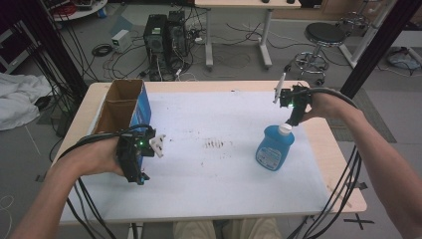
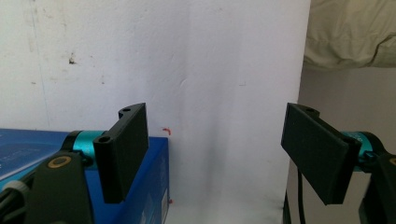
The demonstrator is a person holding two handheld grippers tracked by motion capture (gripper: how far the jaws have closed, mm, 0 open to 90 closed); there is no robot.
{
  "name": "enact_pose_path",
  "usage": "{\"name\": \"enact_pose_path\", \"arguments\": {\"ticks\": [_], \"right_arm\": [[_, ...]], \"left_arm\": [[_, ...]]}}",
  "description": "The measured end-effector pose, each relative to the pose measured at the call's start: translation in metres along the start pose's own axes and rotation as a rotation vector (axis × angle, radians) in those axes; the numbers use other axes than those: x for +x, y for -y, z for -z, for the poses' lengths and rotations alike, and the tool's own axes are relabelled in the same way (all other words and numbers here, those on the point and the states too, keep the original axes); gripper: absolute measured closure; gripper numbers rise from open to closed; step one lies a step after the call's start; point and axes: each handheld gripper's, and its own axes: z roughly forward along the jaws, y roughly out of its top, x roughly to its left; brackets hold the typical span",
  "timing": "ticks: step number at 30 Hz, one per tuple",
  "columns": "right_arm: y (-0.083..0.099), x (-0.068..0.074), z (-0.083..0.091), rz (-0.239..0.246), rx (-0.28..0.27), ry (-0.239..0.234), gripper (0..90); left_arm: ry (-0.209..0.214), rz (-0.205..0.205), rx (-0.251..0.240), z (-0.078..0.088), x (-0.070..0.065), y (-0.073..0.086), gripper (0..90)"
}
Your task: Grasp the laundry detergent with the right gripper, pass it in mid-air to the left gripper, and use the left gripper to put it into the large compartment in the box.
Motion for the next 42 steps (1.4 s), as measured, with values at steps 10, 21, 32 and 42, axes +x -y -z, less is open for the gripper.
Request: {"name": "enact_pose_path", "arguments": {"ticks": [10,21,32,42], "right_arm": [[0.024,0.022,0.017,-0.047,-0.036,-0.018,13.4],[0.038,0.054,0.026,-0.066,-0.061,-0.026,13.4],[0.049,0.084,0.032,-0.138,-0.173,-0.030,13.4],[0.050,0.103,0.024,-0.245,-0.310,-0.053,13.4]], "left_arm": [[-0.005,-0.006,-0.011,0.002,-0.001,-0.004,23.3],[-0.010,-0.007,-0.021,0.002,-0.002,-0.002,23.3],[-0.011,-0.003,-0.034,0.001,-0.002,0.000,23.3],[-0.009,-0.005,-0.035,-0.001,-0.001,-0.001,23.3]]}}
